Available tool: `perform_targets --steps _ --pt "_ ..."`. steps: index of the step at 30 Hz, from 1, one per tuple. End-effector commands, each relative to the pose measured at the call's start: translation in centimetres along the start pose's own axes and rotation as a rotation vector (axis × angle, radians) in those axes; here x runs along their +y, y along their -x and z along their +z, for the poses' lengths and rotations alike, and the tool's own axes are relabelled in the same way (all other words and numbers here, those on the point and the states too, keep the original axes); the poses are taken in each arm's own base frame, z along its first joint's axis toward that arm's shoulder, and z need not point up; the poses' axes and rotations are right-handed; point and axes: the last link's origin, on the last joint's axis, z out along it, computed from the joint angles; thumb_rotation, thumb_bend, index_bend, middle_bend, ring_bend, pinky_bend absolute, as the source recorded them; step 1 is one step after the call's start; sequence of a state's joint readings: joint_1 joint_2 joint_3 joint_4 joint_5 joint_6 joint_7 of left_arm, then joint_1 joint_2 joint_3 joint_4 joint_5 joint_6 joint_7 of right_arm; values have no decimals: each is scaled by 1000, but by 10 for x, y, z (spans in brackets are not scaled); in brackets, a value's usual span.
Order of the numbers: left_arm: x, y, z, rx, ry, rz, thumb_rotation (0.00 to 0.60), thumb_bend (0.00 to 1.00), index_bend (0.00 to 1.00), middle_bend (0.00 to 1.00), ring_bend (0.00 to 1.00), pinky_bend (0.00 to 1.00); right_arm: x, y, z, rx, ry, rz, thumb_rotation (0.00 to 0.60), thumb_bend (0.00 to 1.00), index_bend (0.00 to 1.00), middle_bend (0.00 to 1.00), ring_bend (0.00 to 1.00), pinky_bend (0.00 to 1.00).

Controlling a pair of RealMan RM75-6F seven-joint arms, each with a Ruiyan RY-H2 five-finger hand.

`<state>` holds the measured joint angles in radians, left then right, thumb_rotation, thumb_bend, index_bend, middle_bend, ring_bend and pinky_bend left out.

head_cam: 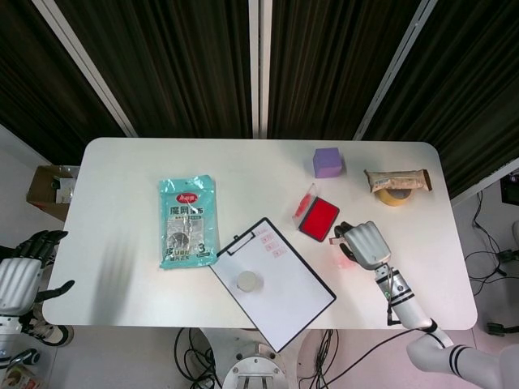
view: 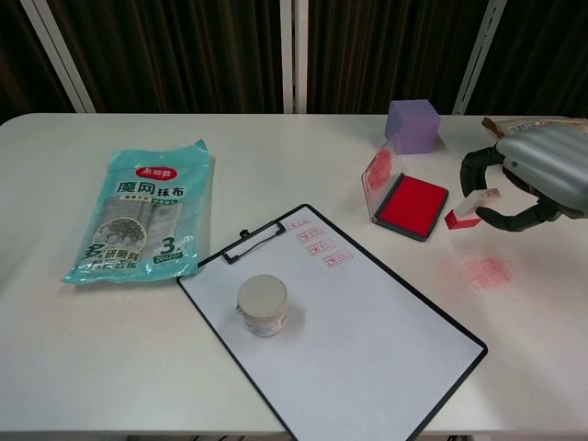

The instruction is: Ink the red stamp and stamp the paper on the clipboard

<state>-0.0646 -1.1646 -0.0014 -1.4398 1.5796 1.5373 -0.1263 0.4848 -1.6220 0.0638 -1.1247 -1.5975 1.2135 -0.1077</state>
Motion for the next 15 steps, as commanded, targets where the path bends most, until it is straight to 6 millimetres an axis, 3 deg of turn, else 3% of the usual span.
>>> perform_targets --steps 1,7,15 --pt "0 0 1 0 -1 0 600 0 169 164 133 239 5 -12 23 1 -47 -13 600 468 934 807 868 1000" --pt "1 4 2 -15 -3 -7 600 0 169 163 133 239 10 -13 58 -76 -115 -52 600 446 976 823 868 1000" --pt "2 5 4 -13 1 -14 600 0 168 164 133 239 16 1 80 -124 -97 -40 600 445 1000 848 868 1000"
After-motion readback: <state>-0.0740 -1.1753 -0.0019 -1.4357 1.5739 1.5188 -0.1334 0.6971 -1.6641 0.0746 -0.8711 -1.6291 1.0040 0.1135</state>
